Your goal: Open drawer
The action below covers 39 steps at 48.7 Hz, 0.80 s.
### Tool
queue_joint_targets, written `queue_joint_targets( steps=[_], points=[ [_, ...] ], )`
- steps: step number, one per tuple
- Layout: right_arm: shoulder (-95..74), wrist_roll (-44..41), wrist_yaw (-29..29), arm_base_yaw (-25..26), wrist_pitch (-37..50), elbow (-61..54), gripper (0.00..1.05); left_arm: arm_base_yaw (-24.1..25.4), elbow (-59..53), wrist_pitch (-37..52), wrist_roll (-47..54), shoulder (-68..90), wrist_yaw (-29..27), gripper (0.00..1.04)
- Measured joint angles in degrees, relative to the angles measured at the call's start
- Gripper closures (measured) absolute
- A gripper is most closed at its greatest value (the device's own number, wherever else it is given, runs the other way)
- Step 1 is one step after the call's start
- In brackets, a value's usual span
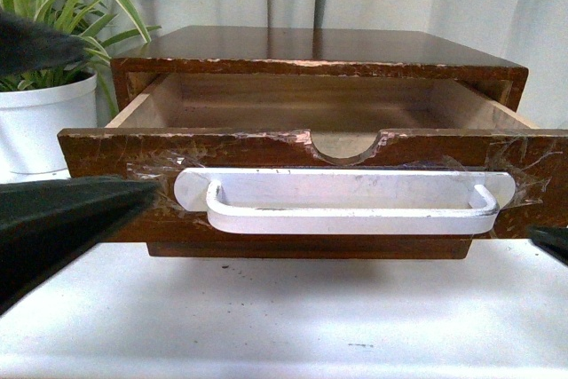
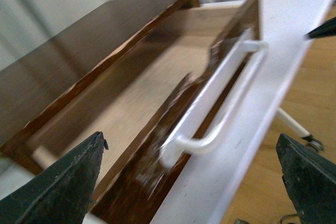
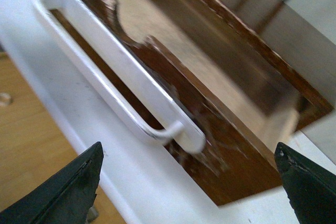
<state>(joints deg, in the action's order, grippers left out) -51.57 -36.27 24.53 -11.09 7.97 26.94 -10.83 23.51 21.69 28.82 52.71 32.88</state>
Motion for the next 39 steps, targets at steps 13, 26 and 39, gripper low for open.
queue_joint_targets(
  steps=[13, 26, 39],
  points=[
    [22.64, 16.98, -12.96, 6.25, 2.89, -14.95, 0.09, 8.59, -12.48, -3.52, -23.23, -12.09, -18.93, 0.06],
    [38.99, 28.15, -13.2, 15.3, -7.54, -20.04, 0.09, 10.84, -15.82, -24.9, -36.26, -30.97, -25.49, 0.06],
    [46.42, 34.36, -17.38, 18.69, -8.7, -22.16, 0.17, 11.1, -22.16, -16.87, -34.47, -40.44, -31.8, 0.21]
  ],
)
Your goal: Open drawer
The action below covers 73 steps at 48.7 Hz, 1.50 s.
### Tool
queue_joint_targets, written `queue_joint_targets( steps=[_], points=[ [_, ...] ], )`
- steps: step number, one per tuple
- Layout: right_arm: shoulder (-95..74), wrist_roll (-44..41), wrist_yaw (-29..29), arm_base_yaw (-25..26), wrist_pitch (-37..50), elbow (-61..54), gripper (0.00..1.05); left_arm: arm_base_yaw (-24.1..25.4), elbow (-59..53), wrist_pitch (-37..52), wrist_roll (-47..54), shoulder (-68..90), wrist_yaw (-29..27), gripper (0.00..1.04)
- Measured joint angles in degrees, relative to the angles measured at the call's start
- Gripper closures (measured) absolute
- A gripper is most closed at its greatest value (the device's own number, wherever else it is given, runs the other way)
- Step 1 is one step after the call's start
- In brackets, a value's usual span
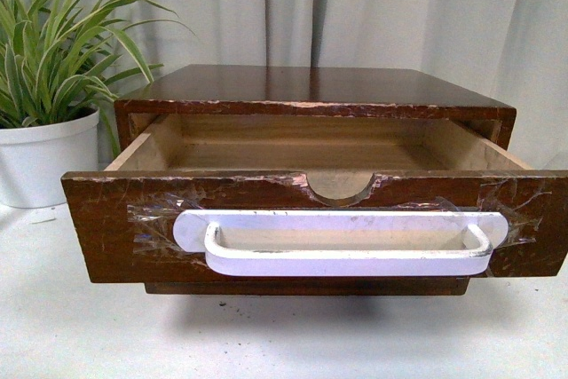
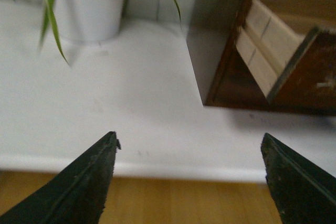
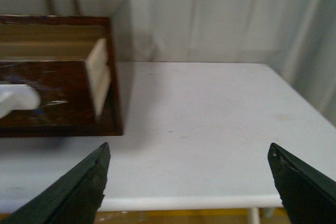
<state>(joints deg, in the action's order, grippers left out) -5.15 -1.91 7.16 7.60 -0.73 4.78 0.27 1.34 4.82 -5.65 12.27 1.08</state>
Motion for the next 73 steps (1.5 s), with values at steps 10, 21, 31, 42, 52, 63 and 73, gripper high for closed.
queue_joint_targets(
  steps=[10, 21, 31, 42, 52, 63, 73],
  points=[
    [2.34, 1.03, -7.15, -7.37, 0.15, -1.64, 0.58, -0.22, -0.79, -4.39, 4.37, -11.34, -1.05, 0.61],
    [4.46, 1.18, -7.04, -7.43, 0.57, -3.82, 0.92, -0.24, -0.79, -4.68, 4.85, -11.98, -1.07, 0.97],
    [4.9, 1.25, -7.08, -7.43, 0.52, -4.35, 1.04, -0.24, -0.79, -4.7, 5.18, -12.0, -1.05, 1.01],
    [4.9, 1.27, -7.08, -7.43, 0.52, -4.35, 1.04, -0.24, -0.79, -4.7, 5.2, -12.04, -1.07, 1.01],
    [4.9, 1.25, -7.08, -7.43, 0.52, -4.35, 0.87, -0.24, -0.79, -4.7, 5.2, -12.04, -1.07, 0.76],
    [4.9, 1.27, -7.08, -7.43, 0.52, -4.35, 0.5, -0.24, -0.79, -4.7, 5.2, -12.04, -1.07, 0.38],
    [4.9, 1.25, -7.08, -7.43, 0.52, -4.35, 0.18, -0.24, -0.79, -4.7, 5.2, -12.04, -1.07, 0.06]
  ],
)
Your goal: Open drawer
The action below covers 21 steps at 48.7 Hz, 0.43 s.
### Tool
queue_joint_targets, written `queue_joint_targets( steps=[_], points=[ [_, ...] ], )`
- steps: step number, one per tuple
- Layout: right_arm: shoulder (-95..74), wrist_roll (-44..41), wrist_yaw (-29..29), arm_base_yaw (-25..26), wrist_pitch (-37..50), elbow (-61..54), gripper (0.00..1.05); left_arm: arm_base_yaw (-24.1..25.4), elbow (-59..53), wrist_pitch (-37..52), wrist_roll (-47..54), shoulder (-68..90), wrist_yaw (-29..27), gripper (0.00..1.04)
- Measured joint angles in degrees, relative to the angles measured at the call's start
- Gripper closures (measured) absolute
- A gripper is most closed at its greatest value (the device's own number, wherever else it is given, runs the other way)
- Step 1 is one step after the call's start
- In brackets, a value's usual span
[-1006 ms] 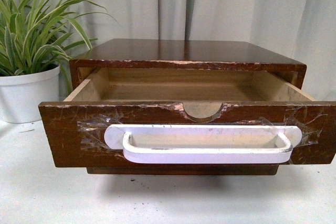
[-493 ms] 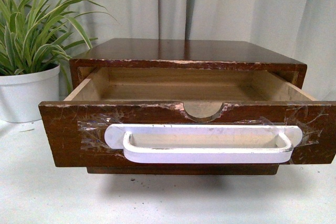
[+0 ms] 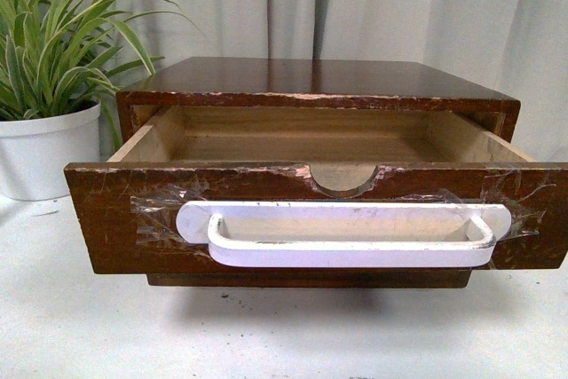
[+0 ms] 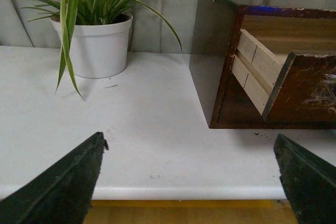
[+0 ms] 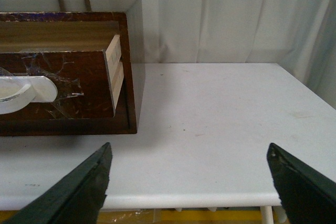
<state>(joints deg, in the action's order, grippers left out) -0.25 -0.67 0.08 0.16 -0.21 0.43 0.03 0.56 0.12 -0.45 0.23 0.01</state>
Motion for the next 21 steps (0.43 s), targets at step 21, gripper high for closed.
queue_joint_targets(
  steps=[21],
  points=[
    [0.0, 0.09, 0.0, 0.0, 0.0, 0.0, 0.09, 0.0, 0.0, 0.0, 0.07, 0.0, 0.0, 0.06]
  ],
)
